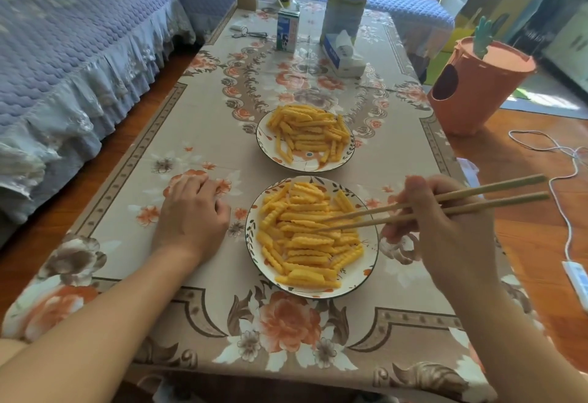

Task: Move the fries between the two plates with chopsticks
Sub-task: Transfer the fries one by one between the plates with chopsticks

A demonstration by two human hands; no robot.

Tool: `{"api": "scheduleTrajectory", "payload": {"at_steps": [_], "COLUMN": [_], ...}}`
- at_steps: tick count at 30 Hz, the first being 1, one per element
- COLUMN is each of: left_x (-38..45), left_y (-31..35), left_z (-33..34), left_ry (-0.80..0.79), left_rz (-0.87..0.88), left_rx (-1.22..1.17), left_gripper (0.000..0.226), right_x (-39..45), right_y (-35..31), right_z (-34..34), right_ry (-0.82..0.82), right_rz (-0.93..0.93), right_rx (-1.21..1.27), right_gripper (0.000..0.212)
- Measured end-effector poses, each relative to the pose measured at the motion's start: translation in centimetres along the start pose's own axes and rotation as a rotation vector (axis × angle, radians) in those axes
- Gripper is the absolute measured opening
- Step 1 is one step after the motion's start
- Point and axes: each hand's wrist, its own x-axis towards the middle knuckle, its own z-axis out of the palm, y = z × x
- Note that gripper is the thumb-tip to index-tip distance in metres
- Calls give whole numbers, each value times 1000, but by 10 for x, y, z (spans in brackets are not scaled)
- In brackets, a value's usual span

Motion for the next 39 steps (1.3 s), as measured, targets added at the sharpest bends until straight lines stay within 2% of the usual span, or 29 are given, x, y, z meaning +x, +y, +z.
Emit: {"api": "scheduleTrajectory", "payload": {"at_steps": [5, 11, 19, 25, 29, 32, 36, 39], "left_x": [1, 2, 3, 3, 3, 3, 1, 1], "left_y": [-3, -3, -5, -5, -6, -5, -3, -4], "left_z": [1, 1, 2, 1, 2, 0, -1, -1], "left_ry": [-3, -3, -6, -7, -2, -10, -12, -10], "left_rz": [7, 11, 12, 9, 11, 3, 11, 6], "left_rx": [2, 0, 5, 8, -6, -5, -3, -5], "left_gripper": [42, 41, 52, 52, 52, 52, 52, 49], "right_x": [31, 89, 124, 131, 131, 119, 92, 73], "right_y": [15, 37, 46, 43, 41, 29, 2, -8], "right_z": [0, 39, 76, 85, 83, 72, 37, 6], "right_ry": [178, 153, 241, 275, 275, 241, 121, 44], "right_rz": [32, -62, -45, -12, 27, 59, 66, 31], "right_rx": [23, -146, -331, -424, -444, -322, -113, -139], "right_gripper": [28, 31, 47, 49, 46, 40, 38, 38]}}
